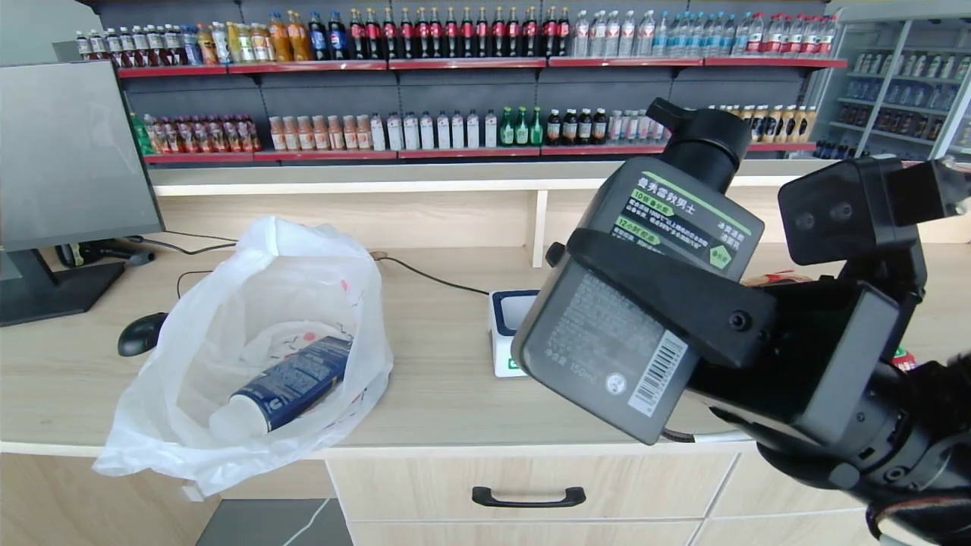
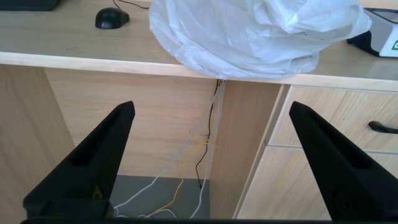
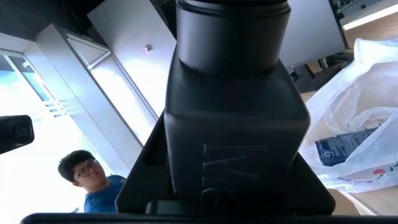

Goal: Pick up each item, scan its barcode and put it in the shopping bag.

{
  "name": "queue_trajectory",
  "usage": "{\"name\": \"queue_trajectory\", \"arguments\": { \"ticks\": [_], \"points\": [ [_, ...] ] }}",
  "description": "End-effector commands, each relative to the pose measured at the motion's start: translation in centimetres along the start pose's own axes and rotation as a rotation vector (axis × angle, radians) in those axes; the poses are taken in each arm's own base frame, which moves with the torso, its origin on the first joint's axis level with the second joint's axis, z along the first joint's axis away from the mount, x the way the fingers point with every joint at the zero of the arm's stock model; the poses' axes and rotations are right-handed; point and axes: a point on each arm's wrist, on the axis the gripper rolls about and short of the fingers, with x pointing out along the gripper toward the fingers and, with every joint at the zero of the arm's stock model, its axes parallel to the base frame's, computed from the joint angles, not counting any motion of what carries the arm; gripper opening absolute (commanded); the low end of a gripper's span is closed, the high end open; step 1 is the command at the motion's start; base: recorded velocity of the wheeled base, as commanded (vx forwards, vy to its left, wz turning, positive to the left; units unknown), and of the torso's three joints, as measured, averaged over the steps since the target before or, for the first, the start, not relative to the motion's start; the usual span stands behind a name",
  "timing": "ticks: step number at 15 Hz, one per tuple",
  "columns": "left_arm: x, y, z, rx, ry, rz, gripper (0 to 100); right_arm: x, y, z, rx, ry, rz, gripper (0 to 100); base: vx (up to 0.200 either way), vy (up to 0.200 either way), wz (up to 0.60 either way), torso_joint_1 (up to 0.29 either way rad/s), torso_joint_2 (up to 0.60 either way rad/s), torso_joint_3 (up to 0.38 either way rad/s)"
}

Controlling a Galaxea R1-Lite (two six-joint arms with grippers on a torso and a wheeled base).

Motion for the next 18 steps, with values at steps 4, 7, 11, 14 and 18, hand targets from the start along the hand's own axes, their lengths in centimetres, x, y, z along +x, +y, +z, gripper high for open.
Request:
{"name": "queue_trajectory", "arguments": {
  "ticks": [4,7,11,14,18],
  "points": [
    [0.0,0.0,-0.01,-0.002,0.0,0.0,100,-0.83,0.98,0.33,-0.005,-0.008,0.015,0,0.0,0.0,0.0,0.0,0.0,0.0],
    [0.0,0.0,-0.01,-0.004,0.0,0.0,100,-0.94,1.02,0.27,-0.003,-0.005,0.014,0,0.0,0.0,0.0,0.0,0.0,0.0],
    [0.0,0.0,-0.01,-0.004,0.0,0.0,100,-0.96,1.47,0.29,-0.002,-0.005,0.03,0,0.0,0.0,0.0,0.0,0.0,0.0],
    [0.0,0.0,-0.01,-0.004,0.0,0.0,100,-1.0,1.31,0.12,-0.01,0.003,0.025,0,0.0,0.0,0.0,0.0,0.0,0.0],
    [0.0,0.0,-0.01,-0.002,0.0,0.0,100,-1.02,0.77,-0.44,-0.06,0.04,0.023,0,0.0,0.0,0.0,0.0,0.0,0.0]
  ]
}}
